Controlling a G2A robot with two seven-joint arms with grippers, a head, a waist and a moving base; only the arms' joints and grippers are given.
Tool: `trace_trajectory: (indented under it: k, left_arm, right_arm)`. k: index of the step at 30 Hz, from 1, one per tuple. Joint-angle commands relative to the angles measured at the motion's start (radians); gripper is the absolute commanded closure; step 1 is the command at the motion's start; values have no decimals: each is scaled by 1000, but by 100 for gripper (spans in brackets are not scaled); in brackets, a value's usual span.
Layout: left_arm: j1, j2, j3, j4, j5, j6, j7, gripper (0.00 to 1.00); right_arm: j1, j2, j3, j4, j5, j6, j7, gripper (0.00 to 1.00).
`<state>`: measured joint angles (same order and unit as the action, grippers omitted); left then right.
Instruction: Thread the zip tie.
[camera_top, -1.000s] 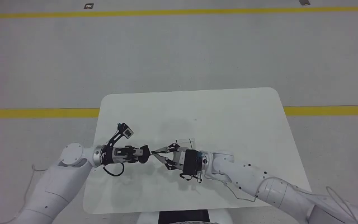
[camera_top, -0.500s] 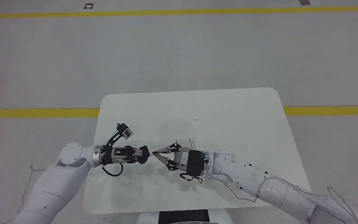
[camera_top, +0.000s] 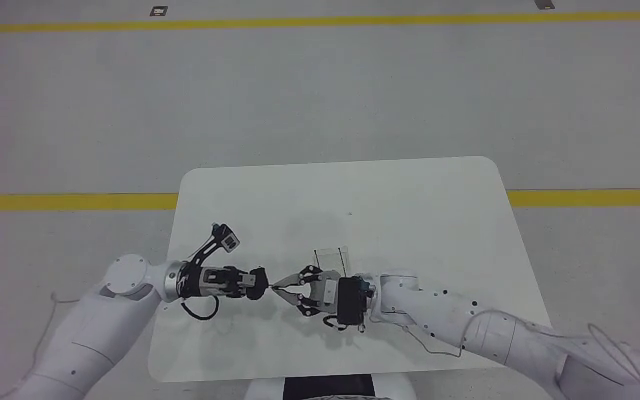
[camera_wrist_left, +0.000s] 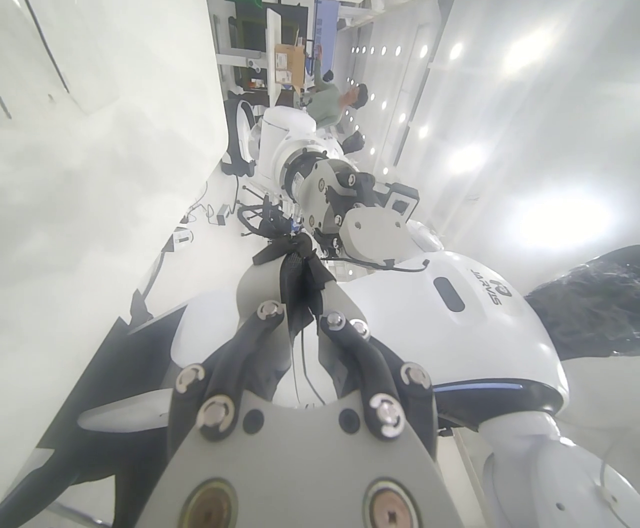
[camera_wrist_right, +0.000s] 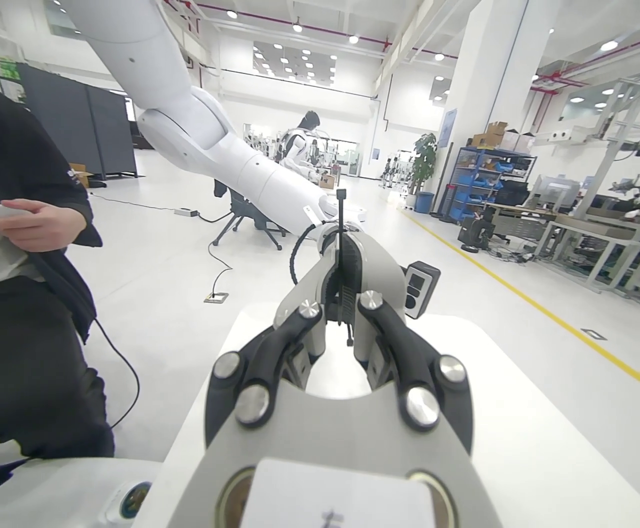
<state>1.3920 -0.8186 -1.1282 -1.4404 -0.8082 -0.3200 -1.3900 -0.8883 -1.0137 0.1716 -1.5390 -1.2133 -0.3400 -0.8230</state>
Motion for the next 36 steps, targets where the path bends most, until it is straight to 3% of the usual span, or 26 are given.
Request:
trace_trajectory:
  k: [1, 9, 18, 36]
  left_arm:
    - [-10, 11, 18, 4, -2, -10, 0, 100]
    - [-10, 11, 18, 4, -2, -10, 0, 100]
    - [-10, 11, 18, 4, -2, -10, 0, 100]
    - [-10, 11, 18, 4, -2, -10, 0, 100]
  right_arm:
    - [1, 0, -2, 0, 2, 0, -1, 100]
    - [1, 0, -2, 0, 2, 0, -1, 100]
    - [-38, -2, 45, 2, -29, 0, 43, 100]
    - [-37, -8, 42, 14, -38, 0, 42, 100]
